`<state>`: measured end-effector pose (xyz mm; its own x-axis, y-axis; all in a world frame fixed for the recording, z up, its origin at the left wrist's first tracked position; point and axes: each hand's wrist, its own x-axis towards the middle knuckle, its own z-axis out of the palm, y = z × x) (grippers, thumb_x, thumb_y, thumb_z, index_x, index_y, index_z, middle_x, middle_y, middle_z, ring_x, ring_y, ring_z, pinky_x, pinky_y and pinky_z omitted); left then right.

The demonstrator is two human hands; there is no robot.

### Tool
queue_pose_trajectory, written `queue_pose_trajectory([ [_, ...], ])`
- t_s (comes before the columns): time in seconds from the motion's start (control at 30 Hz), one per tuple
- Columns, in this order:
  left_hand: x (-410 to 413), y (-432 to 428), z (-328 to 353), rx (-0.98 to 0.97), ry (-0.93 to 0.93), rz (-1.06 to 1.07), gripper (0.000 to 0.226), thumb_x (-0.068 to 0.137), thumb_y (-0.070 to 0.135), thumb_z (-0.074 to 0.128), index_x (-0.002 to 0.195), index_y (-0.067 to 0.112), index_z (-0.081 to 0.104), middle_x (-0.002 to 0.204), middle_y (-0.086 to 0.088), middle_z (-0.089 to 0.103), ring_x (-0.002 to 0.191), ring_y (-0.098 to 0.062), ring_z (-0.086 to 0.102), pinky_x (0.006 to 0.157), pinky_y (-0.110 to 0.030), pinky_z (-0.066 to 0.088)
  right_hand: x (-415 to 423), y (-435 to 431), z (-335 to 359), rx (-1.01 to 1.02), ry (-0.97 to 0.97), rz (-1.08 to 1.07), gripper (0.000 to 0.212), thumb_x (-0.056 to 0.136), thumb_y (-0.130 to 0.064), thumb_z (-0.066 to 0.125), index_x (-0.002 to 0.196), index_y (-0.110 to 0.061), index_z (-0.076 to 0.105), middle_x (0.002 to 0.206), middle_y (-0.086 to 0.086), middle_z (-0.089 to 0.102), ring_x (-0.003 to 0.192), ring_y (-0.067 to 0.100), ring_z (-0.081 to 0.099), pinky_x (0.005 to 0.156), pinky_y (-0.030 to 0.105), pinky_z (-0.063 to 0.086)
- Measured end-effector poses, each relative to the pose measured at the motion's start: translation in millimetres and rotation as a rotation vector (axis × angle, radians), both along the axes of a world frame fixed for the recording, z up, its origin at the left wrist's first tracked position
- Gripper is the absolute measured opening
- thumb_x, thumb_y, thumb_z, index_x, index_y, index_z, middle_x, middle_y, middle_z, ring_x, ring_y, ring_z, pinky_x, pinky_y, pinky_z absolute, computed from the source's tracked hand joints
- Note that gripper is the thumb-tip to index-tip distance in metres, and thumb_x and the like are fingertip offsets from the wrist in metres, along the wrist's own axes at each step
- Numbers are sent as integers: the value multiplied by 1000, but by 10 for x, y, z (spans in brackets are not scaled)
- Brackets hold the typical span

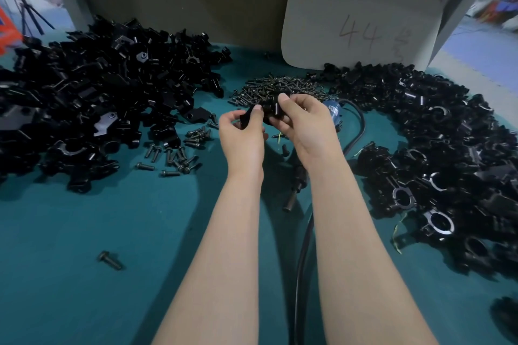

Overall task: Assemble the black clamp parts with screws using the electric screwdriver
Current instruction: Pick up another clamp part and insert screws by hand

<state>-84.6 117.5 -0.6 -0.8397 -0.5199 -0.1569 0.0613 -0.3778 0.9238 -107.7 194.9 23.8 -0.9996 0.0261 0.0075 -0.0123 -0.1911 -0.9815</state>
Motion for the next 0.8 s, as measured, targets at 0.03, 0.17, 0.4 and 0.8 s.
queue_pose_trajectory([
  [0.03, 3, 1, 0, -35, 3, -4, 17, 92, 28, 64, 101, 24, 50, 95, -2, 55, 81, -12, 55, 80, -28, 50, 3, -3, 1, -20, 2, 5, 20, 95, -11, 56, 76, -8, 50, 77, 4, 57, 59, 4, 63, 72, 23, 57],
  [0.17, 39, 49, 35, -127, 118, -72, 5, 95, 30, 58, 92, 34, 57, 94, 11, 61, 90, -9, 56, 86, -24, 46, 1, 28, 23, -203, -62, 2, 21, 95, -10, 56, 75, -4, 58, 65, 2, 64, 61, 9, 64, 63, 17, 55],
  [0.4, 7, 42, 18, -138, 156, -257, 19, 93, 13, 61, 108, 23, 56, 117, -5, 62, 117, -22, 58, 107, -41, 43, 23, 125, 70, -539, -198, -59, 14, 92, -6, 60, 80, 1, 58, 60, 7, 67, 55, 15, 67, 53, 18, 54],
  [0.8, -3, -8, 35, 285, 186, -240, 13, 95, 12, 59, 104, 21, 54, 108, -8, 65, 89, -20, 68, 70, -21, 55, 19, 72, 63, -328, -41, -45, 19, 92, 0, 57, 109, -6, 63, 88, 4, 67, 68, 9, 66, 68, 18, 54],
])
